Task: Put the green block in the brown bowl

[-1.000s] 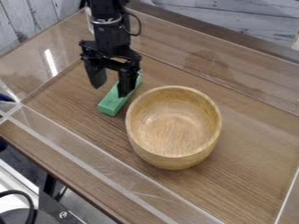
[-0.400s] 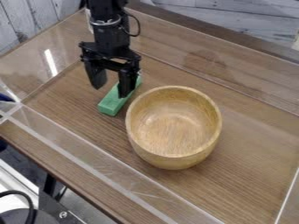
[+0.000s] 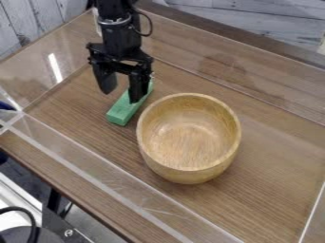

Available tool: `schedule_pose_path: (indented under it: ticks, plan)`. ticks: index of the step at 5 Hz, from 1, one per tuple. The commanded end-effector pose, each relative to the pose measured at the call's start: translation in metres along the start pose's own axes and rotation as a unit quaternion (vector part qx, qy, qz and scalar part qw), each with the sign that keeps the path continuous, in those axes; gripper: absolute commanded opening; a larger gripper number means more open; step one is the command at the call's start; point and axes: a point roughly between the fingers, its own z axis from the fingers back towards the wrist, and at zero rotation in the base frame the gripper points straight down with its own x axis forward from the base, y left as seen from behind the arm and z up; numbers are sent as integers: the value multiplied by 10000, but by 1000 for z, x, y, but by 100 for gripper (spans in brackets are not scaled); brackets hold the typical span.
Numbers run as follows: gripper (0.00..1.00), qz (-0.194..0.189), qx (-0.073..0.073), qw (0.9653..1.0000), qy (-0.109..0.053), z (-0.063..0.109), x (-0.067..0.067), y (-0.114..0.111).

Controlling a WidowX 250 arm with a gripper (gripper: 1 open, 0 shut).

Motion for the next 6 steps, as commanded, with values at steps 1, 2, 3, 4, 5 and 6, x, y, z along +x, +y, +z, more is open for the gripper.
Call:
schedule_pose_path:
  ticks: [1,2,3,4,5,6]
  plan:
    - [100,42,71,9995,-290,14,9,5]
    - [100,41,139,9997,-181,2,12,5]
    - [100,47,176,9998,-125,-5,14,4]
    - [100,64,195,9997,-88,-9,16,5]
    - [100,78,201,9997,-85,-11,17,5]
    - [100,90,202,9997,-88,-11,18,5]
